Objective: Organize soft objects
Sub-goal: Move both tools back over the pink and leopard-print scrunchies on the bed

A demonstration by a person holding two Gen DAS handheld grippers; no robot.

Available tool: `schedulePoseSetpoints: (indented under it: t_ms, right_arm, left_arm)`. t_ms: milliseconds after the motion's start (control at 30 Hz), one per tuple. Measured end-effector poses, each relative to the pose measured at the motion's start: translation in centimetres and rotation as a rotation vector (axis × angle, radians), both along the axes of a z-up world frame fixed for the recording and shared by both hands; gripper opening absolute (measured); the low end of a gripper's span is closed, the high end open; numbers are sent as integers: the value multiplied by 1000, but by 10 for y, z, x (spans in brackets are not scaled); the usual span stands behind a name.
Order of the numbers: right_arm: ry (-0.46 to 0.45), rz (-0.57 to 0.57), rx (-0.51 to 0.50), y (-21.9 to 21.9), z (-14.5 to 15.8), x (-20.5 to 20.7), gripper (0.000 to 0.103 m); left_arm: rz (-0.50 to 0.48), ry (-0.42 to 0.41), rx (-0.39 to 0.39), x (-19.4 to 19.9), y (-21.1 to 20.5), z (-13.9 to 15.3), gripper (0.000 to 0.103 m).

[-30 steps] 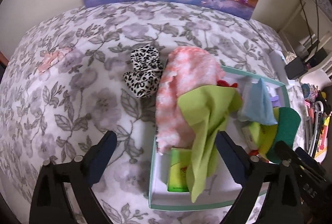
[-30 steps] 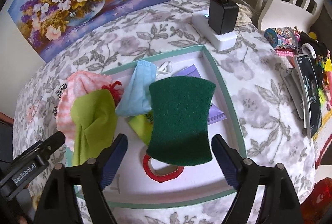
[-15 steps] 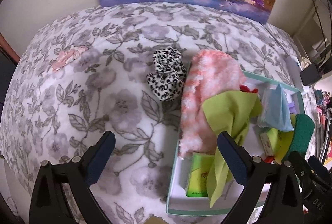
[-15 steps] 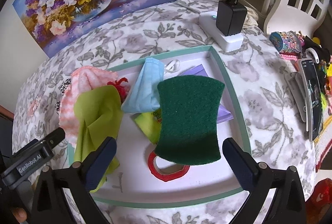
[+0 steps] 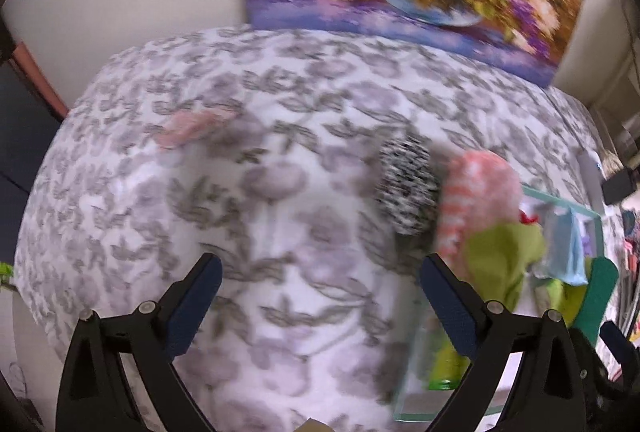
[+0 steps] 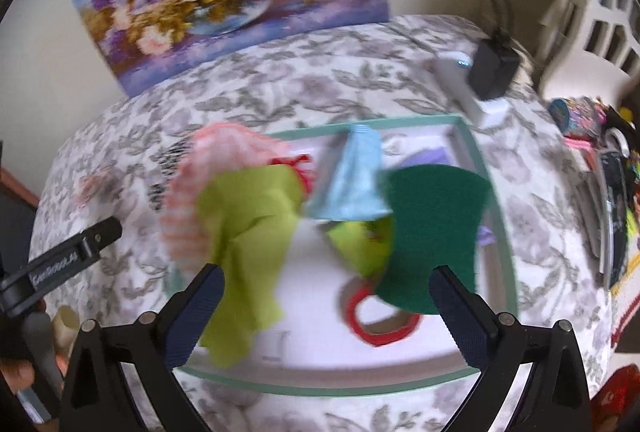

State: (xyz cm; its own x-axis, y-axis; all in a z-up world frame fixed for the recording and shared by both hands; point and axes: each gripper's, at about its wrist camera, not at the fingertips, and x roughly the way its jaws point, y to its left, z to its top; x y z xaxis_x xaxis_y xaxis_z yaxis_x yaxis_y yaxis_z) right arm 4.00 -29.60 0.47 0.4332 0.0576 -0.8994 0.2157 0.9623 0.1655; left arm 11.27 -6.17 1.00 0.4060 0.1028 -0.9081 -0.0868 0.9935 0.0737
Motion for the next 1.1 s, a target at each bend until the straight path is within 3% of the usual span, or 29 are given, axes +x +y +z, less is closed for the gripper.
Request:
schedulePoseSetpoints:
  t_ms: [233, 467, 667, 933, 1100]
  right_arm:
    - [8, 83, 5, 44, 0, 8, 103]
    - [11, 137, 64, 88, 0, 19, 103]
    - [38, 163, 89, 119, -15, 34, 103]
    - [-12, 217, 45, 145, -9, 49, 103]
    - [-28, 246, 51, 154, -6, 65, 103]
  left_arm:
    - [91, -25, 33, 1, 57, 10, 99]
    - [202, -24, 15, -1, 112, 8, 99]
    - [213, -18, 8, -2, 132, 3, 99]
    - [263, -7, -4, 3, 168, -8, 99]
    - [226, -6, -10, 17, 172, -17, 99]
